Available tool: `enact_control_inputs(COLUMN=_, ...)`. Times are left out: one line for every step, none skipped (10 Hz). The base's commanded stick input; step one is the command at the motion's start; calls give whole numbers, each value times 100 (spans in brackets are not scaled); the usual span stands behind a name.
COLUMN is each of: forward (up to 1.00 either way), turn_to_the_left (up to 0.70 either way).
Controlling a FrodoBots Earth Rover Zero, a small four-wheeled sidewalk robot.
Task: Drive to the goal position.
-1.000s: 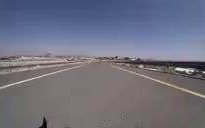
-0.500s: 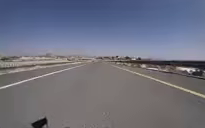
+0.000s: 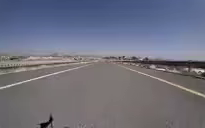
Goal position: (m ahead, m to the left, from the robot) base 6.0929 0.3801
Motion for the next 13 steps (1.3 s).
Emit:
enact_control_inputs(forward=100, turn_to_the_left=0)
enact_control_inputs(forward=100, turn_to_the_left=0)
enact_control_inputs(forward=100, turn_to_the_left=0)
enact_control_inputs(forward=100, turn_to_the_left=0)
enact_control_inputs(forward=100, turn_to_the_left=0)
enact_control_inputs(forward=100, turn_to_the_left=0)
enact_control_inputs(forward=100, turn_to_the_left=0)
enact_control_inputs(forward=100, turn_to_the_left=0)
enact_control_inputs(forward=100, turn_to_the_left=0)
enact_control_inputs(forward=100, turn_to_the_left=0)
enact_control_inputs(forward=100, turn_to_the_left=0)
enact_control_inputs(forward=100, turn_to_the_left=0)
enact_control_inputs(forward=100, turn_to_the_left=0)
